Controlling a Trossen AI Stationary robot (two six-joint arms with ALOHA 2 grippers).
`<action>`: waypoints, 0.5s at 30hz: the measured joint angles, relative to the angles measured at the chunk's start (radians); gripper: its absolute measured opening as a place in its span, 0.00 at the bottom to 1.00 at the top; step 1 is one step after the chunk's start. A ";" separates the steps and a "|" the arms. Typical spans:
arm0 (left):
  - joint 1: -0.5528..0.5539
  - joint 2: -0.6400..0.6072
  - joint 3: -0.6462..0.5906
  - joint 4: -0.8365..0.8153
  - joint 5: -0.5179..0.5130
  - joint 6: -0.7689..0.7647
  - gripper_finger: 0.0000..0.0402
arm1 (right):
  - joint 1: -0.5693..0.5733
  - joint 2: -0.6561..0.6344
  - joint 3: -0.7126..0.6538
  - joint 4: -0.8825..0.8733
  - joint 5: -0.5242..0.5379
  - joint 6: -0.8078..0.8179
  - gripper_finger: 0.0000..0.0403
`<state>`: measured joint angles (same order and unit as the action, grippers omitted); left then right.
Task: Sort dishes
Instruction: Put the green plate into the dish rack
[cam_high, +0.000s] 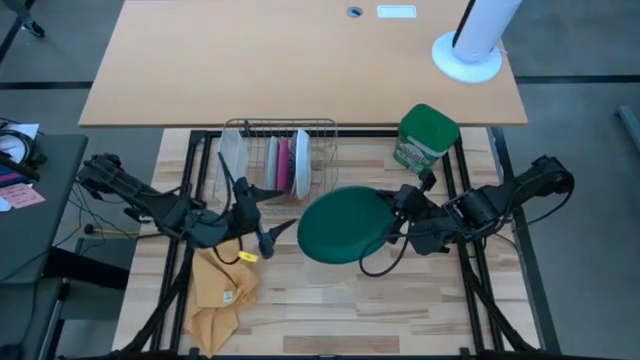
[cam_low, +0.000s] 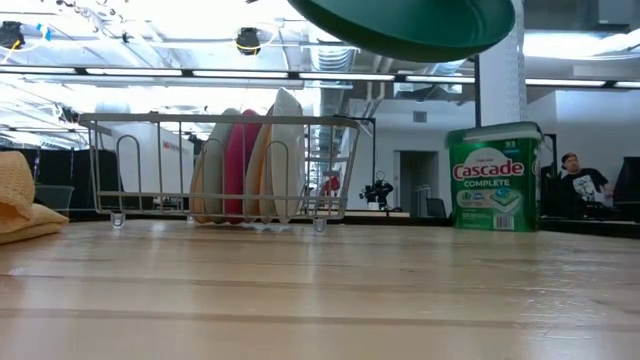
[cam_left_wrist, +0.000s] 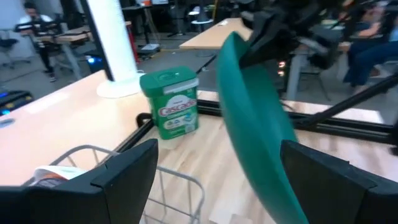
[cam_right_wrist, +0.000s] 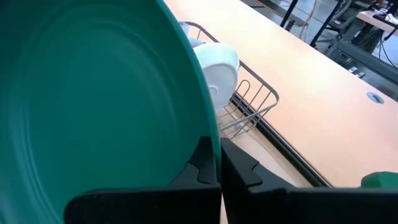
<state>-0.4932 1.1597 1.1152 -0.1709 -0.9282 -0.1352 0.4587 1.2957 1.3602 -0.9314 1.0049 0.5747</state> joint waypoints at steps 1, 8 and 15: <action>0.009 0.006 0.000 0.003 0.000 0.006 0.82 | 0.000 0.000 0.000 0.000 0.001 0.000 0.00; 0.062 0.021 -0.001 0.009 0.028 0.019 0.82 | -0.001 0.000 0.000 -0.004 0.020 -0.008 0.00; 0.064 0.023 -0.001 0.010 0.159 -0.041 0.82 | -0.001 0.000 0.000 -0.003 0.020 -0.008 0.00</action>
<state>-0.4295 1.1824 1.1145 -0.1607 -0.7690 -0.1766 0.4576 1.2957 1.3602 -0.9344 1.0245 0.5667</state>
